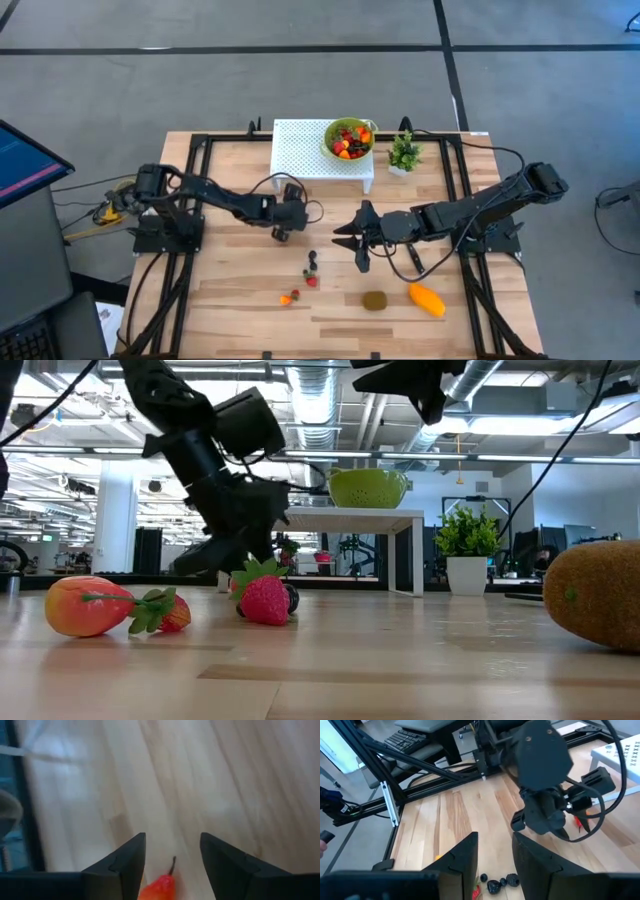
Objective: Pick & Place Fruit
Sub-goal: Put the orange pear into the green strainer bowl
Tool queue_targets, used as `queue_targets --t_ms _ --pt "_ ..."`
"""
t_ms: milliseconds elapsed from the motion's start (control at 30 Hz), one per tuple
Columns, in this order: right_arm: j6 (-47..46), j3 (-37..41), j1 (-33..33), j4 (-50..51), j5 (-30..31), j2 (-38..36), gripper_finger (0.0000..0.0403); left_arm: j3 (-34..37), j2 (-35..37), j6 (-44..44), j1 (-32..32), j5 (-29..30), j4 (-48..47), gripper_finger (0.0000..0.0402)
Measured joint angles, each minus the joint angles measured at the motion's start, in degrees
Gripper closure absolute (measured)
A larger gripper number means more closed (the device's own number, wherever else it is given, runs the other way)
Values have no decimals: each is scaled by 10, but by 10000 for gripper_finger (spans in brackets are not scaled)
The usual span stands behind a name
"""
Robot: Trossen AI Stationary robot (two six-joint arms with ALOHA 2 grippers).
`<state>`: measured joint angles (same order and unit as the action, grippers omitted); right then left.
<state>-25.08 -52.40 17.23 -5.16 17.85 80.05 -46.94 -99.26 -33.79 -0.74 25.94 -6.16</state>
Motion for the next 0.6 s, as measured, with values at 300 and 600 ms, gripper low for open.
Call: queue_targets --t_ms 300,600 --pt "0 0 0 2 0 0 288 -2 2 -11 -27 -42 -56 231" --pt "0 0 -1 1 0 0 288 -10 2 -20 -51 -83 -63 231"
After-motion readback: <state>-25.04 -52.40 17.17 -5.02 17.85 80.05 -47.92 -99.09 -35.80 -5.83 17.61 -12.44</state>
